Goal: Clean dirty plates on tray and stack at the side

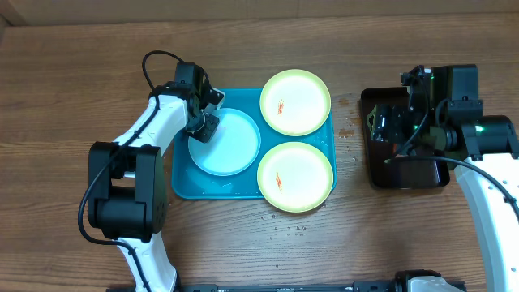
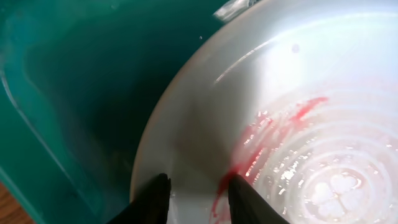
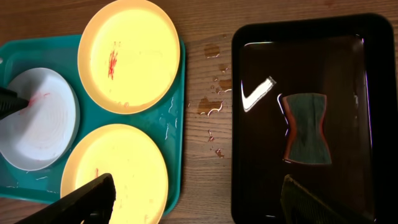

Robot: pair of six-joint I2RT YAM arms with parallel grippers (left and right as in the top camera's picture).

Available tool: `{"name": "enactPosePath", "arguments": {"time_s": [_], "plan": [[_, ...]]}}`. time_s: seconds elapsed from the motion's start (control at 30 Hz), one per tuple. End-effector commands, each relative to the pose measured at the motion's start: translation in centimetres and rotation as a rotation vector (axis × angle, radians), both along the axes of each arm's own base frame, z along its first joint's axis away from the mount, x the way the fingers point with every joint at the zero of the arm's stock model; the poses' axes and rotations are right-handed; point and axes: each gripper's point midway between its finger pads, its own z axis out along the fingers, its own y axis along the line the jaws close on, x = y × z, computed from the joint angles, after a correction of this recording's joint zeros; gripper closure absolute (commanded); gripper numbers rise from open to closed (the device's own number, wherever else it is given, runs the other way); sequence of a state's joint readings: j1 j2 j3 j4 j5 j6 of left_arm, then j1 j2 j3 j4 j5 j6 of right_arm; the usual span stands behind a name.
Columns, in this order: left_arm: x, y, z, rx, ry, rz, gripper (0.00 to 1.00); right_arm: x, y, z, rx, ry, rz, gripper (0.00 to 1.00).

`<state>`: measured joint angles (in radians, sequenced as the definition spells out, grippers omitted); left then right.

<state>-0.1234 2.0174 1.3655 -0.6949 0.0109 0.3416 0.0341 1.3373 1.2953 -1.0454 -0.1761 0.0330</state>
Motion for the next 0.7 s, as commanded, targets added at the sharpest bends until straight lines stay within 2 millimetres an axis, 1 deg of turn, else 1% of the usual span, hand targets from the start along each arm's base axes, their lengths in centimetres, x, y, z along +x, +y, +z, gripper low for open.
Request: {"name": "enactPosePath", "arguments": {"time_s": [0.0,0.13,0.3,0.4,0.47,0.53,0.6,0.67], "plan": [[0.4,0.9,-0.7,0.053,-0.014,-0.007,0.68,0.5,0.0,1.0,-0.001,-0.03,0.0,0.13],[2.2,0.9,-0.2,0.071,-0.088,-0.041,0.68,0.5,0.0,1.0,-0.002,-0.029,0.0,0.13],[4.3,0.5,0.6,0.087,-0.184,-0.124,0.67,0.4,0.0,1.0,-0.001,-0.026,0.0,0.13],[5.3,0.2,1.0,0.085,-0.229,-0.137,0.66,0.4,0.0,1.0,-0.001,-0.026,0.0,0.13],[5.4,-0.4,1.1,0.08,-0.236,-0.147,0.66,0.4,0.0,1.0,-0.001,-0.026,0.0,0.13],[5.1,-1.2,1.2,0.066,-0.224,-0.137,0.65,0.4,0.0,1.0,-0.001,-0.026,0.0,0.13],[4.1,-2.8,1.5,0.027,-0.182,-0.126,0.65,0.4,0.0,1.0,-0.001,-0.026,0.0,0.13],[3.0,-4.6,2.4,-0.027,-0.131,-0.119,0.65,0.4,0.0,1.0,-0.001,-0.027,0.0,0.13]]}}
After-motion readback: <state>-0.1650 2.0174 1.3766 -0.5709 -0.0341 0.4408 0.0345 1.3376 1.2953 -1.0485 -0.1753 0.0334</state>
